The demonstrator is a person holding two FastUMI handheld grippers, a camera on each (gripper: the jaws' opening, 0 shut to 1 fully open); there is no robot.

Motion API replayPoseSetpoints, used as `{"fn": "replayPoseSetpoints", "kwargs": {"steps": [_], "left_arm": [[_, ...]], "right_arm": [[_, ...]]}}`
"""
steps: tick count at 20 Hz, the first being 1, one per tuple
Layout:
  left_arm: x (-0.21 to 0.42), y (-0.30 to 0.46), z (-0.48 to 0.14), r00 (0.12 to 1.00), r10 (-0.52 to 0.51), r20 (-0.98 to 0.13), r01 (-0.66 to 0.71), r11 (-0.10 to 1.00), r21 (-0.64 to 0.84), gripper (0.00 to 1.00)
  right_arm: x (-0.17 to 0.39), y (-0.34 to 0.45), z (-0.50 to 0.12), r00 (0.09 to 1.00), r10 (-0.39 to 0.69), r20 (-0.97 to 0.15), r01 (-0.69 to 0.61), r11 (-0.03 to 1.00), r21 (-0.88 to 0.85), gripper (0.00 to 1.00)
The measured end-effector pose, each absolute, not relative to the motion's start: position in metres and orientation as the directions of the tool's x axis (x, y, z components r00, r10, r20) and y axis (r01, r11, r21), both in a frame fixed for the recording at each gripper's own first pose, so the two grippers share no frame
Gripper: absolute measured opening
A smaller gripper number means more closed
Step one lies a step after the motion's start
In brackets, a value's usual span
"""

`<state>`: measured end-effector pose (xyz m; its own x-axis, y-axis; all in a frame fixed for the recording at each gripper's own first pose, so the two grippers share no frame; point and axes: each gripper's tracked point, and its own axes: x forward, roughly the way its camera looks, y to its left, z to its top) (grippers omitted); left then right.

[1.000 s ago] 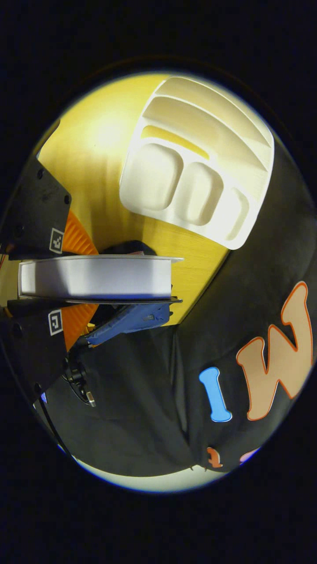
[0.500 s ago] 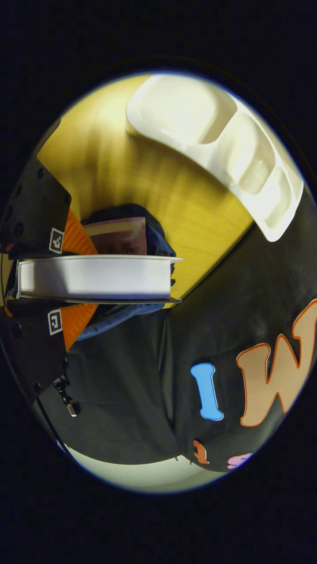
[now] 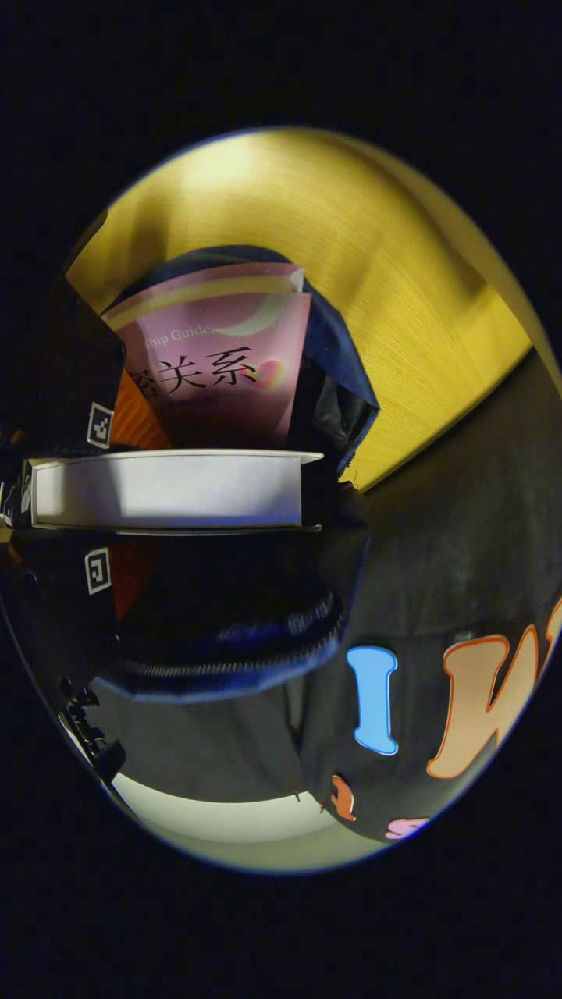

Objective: Open the schoolbag, grab two books from the bookshelf and put them into the schoolbag.

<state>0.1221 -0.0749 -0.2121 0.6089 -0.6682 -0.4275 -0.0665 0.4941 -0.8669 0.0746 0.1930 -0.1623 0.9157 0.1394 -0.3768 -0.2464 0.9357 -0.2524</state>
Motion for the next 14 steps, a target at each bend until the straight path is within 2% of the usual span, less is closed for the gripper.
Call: {"fn": "replayPoseSetpoints", "kwargs": {"steps": [3,4,9,12,14], "left_arm": [[0.127,-0.091,-0.222,0.600,-0.677,-0.426,-0.064,0.491,-0.869,0.33],[0.128,-0.096,-0.224,0.600,-0.673,-0.432,-0.058,0.502,-0.863,0.34],[0.135,-0.084,-0.226,0.624,-0.614,-0.484,-0.048,0.588,-0.807,0.37],[0.133,-0.068,-0.223,0.642,-0.551,-0.533,-0.038,0.672,-0.740,0.46],[0.128,-0.055,-0.213,0.659,-0.523,-0.540,-0.031,0.699,-0.714,0.52]], "right_arm": [[0.072,0.192,-0.164,0.914,0.139,-0.382,-0.253,0.930,-0.268,0.02],[0.071,0.191,-0.163,0.913,0.137,-0.384,-0.251,0.931,-0.264,0.05],[0.074,0.189,-0.165,0.913,0.128,-0.388,-0.236,0.941,-0.244,0.04],[0.073,0.188,-0.166,0.914,0.121,-0.388,-0.224,0.946,-0.233,0.05],[0.073,0.186,-0.165,0.915,0.116,-0.387,-0.217,0.949,-0.227,0.02]]}}
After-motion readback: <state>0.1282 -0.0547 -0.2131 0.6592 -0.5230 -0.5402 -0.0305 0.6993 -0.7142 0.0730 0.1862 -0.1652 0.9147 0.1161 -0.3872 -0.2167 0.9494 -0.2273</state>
